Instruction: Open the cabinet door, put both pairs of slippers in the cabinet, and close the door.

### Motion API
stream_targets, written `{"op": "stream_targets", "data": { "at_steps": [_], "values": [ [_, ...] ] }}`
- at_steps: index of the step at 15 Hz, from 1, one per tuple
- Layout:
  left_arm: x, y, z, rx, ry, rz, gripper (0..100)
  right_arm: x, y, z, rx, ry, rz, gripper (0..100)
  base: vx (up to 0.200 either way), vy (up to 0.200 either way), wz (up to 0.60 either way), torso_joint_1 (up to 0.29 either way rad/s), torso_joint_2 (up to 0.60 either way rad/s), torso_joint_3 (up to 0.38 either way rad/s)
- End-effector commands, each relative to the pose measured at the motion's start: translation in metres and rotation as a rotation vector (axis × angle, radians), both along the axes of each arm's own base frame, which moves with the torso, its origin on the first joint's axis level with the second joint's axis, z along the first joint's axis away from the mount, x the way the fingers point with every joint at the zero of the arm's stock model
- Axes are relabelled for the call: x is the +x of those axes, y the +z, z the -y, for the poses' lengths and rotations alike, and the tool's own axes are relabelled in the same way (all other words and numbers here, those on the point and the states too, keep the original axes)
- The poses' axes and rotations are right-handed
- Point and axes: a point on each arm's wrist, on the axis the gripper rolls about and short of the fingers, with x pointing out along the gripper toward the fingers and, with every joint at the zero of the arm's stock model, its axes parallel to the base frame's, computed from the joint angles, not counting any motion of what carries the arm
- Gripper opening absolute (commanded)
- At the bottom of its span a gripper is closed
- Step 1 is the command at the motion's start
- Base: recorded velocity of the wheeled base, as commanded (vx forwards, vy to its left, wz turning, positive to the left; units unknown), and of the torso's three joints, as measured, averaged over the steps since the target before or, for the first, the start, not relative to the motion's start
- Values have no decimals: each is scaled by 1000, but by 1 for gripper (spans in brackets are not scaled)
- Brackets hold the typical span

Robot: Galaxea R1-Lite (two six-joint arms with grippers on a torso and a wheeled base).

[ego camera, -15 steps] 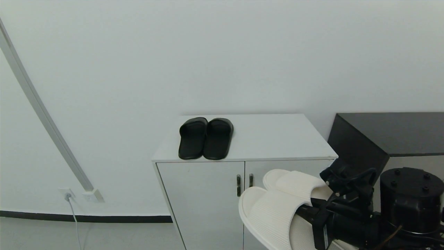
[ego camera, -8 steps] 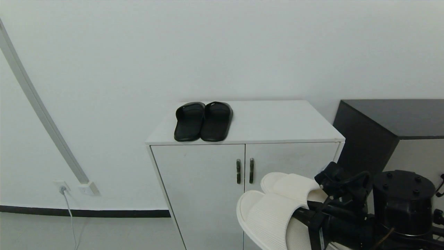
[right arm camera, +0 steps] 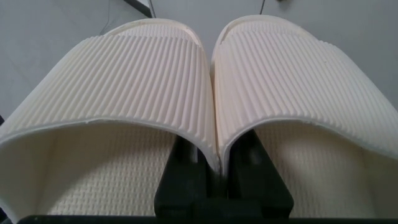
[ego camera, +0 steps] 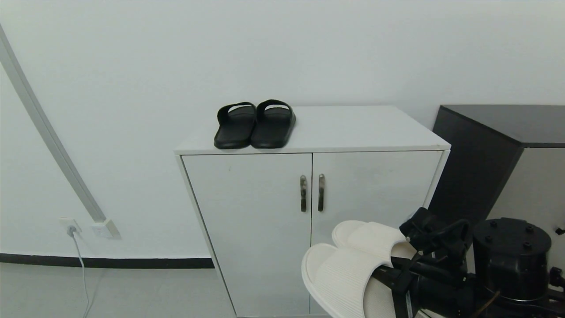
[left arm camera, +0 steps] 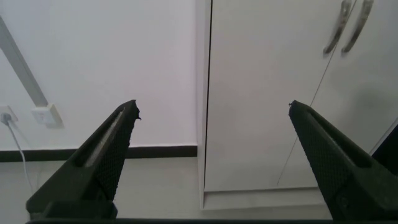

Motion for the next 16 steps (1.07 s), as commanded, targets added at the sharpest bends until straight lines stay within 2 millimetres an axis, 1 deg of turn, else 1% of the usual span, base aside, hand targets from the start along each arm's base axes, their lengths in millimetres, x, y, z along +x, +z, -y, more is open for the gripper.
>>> {"op": "stream_targets", "data": {
  "at_steps": [1, 7, 11, 12, 16],
  "values": [
    [0, 0, 0, 0, 0, -1, 100, 0, 0, 0, 0, -1, 1, 0, 0, 0, 0, -159, 486, 339],
    [0, 0, 0, 4, -1, -1, 100, -3, 1, 2, 6, 2, 11, 0, 0, 0, 0, -122, 470, 343],
    [0, 0, 0, 7, -1, -1, 100, -4, 3, 3, 13, 3, 18, 0, 0, 0, 0, -57, 447, 371],
    [0, 0, 0, 7, 8, -1, 100, -6, 6, 1, 29, 16, 33, 0, 0, 0, 0, 2, 359, 315],
    [0, 0, 0, 13, 10, -3, 100, -7, 4, 2, 28, 19, 32, 0, 0, 0, 0, 1, 26, 18]
  ]
}}
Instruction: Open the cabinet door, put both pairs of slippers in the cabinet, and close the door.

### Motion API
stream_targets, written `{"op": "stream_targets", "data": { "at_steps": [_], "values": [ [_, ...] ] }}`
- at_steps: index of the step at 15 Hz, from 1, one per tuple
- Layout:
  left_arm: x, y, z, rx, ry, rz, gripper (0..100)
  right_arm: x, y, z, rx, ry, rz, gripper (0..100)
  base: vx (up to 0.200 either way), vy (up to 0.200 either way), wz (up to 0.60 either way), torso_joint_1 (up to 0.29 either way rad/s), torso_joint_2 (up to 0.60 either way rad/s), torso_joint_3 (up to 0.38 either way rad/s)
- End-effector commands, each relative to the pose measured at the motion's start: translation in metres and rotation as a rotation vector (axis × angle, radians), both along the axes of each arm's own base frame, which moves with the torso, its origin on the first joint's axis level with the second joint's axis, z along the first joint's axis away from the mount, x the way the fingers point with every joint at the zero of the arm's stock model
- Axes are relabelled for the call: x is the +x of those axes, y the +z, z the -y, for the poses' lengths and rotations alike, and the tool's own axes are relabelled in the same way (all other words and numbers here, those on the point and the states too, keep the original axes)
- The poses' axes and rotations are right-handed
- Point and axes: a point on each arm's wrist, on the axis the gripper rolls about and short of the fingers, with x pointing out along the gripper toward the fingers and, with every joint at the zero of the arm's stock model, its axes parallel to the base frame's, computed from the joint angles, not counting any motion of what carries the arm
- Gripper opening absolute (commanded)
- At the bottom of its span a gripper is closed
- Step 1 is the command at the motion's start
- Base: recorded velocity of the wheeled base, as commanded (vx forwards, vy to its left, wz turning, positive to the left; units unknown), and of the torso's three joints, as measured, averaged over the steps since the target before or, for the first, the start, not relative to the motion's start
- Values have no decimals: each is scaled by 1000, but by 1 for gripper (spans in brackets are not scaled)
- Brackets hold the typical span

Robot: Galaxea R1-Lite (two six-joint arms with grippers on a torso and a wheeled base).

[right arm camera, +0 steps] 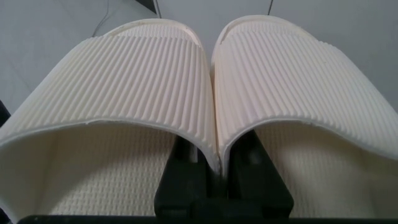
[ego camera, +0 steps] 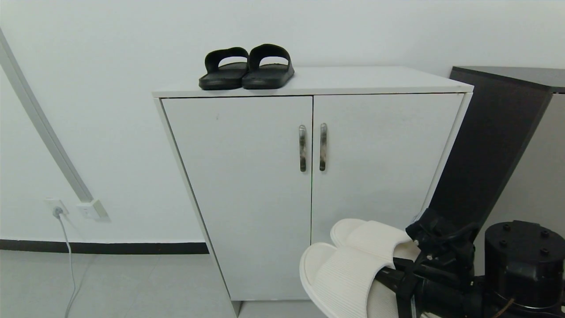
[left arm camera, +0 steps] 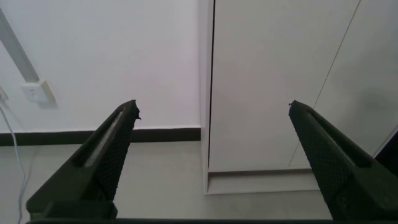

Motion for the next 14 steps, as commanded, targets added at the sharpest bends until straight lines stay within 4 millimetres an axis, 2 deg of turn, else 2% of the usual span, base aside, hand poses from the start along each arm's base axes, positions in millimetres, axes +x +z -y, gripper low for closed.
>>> {"op": "stream_targets", "data": {
  "at_steps": [1, 8, 9, 10, 11, 13, 14],
  "values": [
    [0, 0, 0, 0, 0, -2, 100, -1, -2, 1, -6, 3, -7, 0, 0, 0, 0, 0, 0, 0],
    [1, 5, 0, 49, 4, -12, 100, -1, -4, 1, -28, 11, 6, 0, 0, 0, 0, -5, 48, 51],
    [2, 15, 0, 40, 7, -18, 100, -1, -5, 0, -30, 14, 4, 0, 0, 0, 0, 0, 0, 0],
    [7, 45, 0, -30, 11, -29, 100, -1, -6, -1, -35, 17, 2, 0, 0, 0, 0, 0, 0, 0],
    [16, 61, 0, -56, -6, -70, 100, -1, -6, -1, -36, 19, 1, 0, 0, 0, 0, 0, 0, 0],
    [44, 78, 2, -60, -77, -170, 100, -1, -6, -1, -35, 18, -1, 0, 0, 0, 0, 0, 0, 0],
    [61, 88, 4, -68, -159, -159, 100, -2, -6, -1, -34, 18, 1, 0, 0, 0, 0, 0, 0, 0]
  ]
}}
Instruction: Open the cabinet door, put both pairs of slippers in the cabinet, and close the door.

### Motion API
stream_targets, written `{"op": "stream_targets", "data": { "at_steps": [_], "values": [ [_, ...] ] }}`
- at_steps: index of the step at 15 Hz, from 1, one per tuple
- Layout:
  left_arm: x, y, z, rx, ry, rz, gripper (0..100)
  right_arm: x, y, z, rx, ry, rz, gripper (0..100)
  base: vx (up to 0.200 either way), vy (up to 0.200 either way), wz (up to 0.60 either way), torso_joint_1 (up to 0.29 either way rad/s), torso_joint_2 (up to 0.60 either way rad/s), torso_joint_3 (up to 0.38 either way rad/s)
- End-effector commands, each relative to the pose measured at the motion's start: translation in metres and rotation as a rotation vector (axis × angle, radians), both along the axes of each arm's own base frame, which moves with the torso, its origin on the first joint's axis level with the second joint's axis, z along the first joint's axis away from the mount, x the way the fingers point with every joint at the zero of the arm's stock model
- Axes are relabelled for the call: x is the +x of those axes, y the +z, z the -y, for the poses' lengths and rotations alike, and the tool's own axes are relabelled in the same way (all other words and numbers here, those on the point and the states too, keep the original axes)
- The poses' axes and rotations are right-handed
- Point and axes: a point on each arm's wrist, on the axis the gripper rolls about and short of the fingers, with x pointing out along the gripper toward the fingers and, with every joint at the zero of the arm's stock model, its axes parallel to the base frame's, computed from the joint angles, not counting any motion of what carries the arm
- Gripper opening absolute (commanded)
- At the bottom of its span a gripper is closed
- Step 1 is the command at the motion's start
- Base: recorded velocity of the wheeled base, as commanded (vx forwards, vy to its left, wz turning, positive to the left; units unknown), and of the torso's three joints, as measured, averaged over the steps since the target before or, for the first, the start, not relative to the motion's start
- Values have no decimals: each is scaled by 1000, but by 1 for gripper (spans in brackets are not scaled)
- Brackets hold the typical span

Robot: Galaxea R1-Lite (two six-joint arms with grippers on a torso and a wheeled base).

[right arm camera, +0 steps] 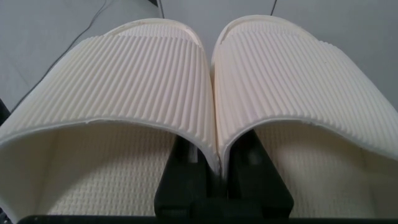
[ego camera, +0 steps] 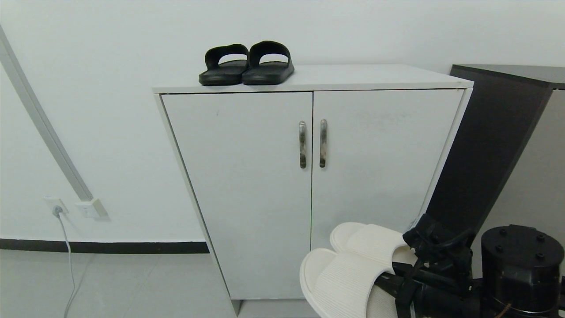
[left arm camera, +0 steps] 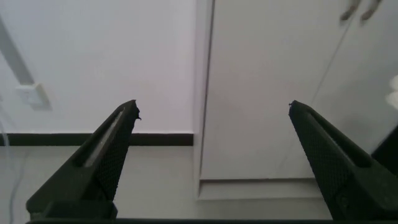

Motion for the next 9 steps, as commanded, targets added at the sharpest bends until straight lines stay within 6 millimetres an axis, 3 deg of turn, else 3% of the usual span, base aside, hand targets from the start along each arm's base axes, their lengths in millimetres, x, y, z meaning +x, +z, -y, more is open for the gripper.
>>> {"op": "stream_targets", "data": {
  "at_steps": [1, 5, 9],
  "values": [
    [55, 38, 5, -33, -169, -63, 100, -1, 1, 1, 1, -1, 3, 0, 0, 0, 0, 0, 0, 0],
    [111, 76, 21, -40, -363, -107, 100, -1, 0, 1, 0, -4, 2, 0, 0, 0, 0, 0, 0, 0],
    [150, 104, 56, -86, -554, -79, 100, -1, -3, 1, -8, -3, -7, 0, 0, 0, 0, 0, 0, 0]
  ]
}}
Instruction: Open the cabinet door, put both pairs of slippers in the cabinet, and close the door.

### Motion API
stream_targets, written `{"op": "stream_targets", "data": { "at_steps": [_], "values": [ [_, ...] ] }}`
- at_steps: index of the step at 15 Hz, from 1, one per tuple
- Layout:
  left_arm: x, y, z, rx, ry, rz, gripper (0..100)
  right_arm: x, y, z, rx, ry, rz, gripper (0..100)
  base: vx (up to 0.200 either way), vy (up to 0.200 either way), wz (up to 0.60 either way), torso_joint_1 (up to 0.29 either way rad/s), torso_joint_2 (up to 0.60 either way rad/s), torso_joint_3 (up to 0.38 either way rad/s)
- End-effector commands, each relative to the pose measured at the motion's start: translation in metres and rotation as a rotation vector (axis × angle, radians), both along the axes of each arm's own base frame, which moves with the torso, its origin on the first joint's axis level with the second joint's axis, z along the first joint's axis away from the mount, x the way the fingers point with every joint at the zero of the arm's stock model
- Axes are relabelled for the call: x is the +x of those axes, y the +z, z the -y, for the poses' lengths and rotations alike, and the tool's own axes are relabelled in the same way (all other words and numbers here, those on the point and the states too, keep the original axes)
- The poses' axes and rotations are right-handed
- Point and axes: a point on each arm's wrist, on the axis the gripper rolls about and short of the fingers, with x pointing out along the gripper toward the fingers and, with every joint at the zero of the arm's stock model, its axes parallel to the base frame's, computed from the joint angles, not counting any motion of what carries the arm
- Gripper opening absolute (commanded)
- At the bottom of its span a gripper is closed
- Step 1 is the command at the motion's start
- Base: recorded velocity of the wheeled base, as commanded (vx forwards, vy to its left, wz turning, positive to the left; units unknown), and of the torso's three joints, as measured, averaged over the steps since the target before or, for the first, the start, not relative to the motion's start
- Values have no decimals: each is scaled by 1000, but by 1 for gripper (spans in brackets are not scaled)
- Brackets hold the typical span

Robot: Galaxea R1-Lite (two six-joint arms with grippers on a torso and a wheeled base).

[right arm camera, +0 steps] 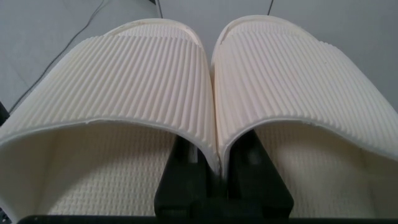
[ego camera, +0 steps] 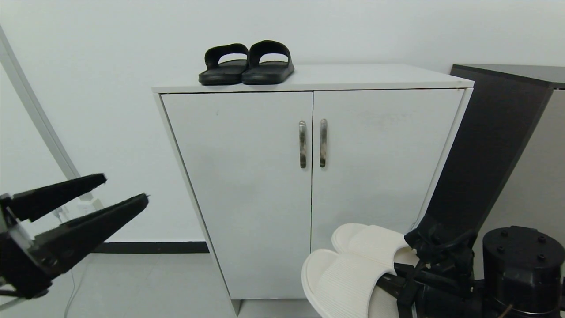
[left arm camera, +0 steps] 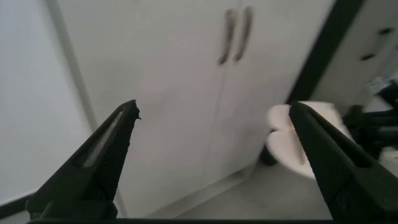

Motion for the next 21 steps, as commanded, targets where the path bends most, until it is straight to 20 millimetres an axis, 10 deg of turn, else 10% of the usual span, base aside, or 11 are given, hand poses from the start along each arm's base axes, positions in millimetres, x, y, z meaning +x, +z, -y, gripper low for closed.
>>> {"op": "stream_targets", "data": {
  "at_steps": [1, 21],
  "values": [
    [37, 7, 24, -10, -100, -27, 100, 0, -1, 0, -4, 1, -4, 0, 0, 0, 0, 0, 0, 0],
    [139, 32, 160, -160, -598, -175, 100, 0, -8, 0, -24, 7, -23, 0, 0, 0, 0, 0, 0, 0]
  ]
}}
